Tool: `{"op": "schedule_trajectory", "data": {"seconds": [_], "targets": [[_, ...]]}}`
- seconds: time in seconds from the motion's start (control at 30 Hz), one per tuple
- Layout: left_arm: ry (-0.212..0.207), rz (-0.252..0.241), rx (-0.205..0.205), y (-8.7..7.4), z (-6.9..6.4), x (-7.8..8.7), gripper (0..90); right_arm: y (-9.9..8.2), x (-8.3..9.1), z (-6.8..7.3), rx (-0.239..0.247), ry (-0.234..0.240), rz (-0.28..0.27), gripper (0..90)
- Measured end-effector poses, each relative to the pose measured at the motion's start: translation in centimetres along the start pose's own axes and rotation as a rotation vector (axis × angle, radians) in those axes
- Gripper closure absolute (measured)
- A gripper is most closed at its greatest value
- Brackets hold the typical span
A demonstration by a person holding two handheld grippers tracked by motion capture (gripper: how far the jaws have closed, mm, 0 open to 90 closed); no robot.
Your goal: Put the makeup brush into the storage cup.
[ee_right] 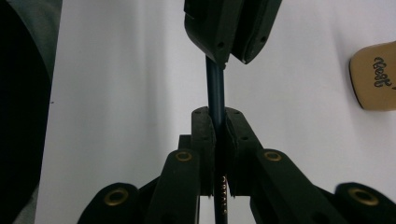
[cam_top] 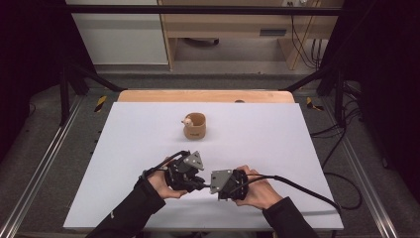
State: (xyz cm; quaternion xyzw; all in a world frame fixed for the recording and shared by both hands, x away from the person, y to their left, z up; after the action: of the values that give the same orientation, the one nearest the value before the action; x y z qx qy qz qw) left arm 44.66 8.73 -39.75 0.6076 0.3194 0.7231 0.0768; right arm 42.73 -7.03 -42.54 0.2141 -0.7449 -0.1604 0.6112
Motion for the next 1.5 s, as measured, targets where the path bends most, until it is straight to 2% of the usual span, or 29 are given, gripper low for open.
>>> {"op": "schedule_trajectory", "data": {"seconds": [0.27,0.4,0.7,0.73,0.9,1.0,1.13,1.4,1.5], "targets": [[0.006,-0.013,0.006,-0.2,0.1,-0.1,78.6,0.0,-0.1,0.0,-0.013,0.018,0.004,84.4],[0.025,-0.039,0.028,-0.3,0.5,0.3,72.5,-0.1,-0.3,0.0,-0.031,0.027,0.007,84.4],[0.104,-0.113,0.073,-1.0,1.7,1.4,46.7,-0.5,-0.1,-0.6,-0.076,0.015,0.004,84.4],[0.109,-0.118,0.085,-1.1,1.8,1.6,44.5,-0.5,-0.1,-0.6,-0.094,0.020,0.003,84.3],[0.137,-0.152,0.113,-1.5,2.2,2.1,34.0,-0.8,0.1,-0.9,-0.120,0.004,-0.012,84.3],[0.154,-0.188,0.147,-1.7,2.3,2.3,26.3,-0.9,0.2,-1.0,-0.129,0.007,-0.012,84.3],[0.174,-0.210,0.186,-2.1,2.6,2.6,20.0,-1.2,0.4,-1.0,-0.145,-0.002,-0.014,84.3],[0.201,-0.249,0.233,-3.1,3.2,3.3,15.7,-2.0,1.0,-1.3,-0.197,-0.022,-0.031,84.3],[0.213,-0.269,0.248,-3.5,3.3,3.5,15.6,-2.3,1.2,-1.4,-0.200,-0.031,-0.041,84.3]]}}
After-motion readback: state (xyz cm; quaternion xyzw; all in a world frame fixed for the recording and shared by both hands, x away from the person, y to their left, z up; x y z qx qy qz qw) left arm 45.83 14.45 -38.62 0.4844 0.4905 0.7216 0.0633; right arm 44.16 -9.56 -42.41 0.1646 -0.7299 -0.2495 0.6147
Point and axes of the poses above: each handheld gripper's, and its own axes: x roughly backward along the jaws, y roughly out of its top, z roughly to its left, the point moved 2 cm from there along -x, roughly forward along the jaws, and after that the axes turned 9 degrees about y, right-handed, at the moved point
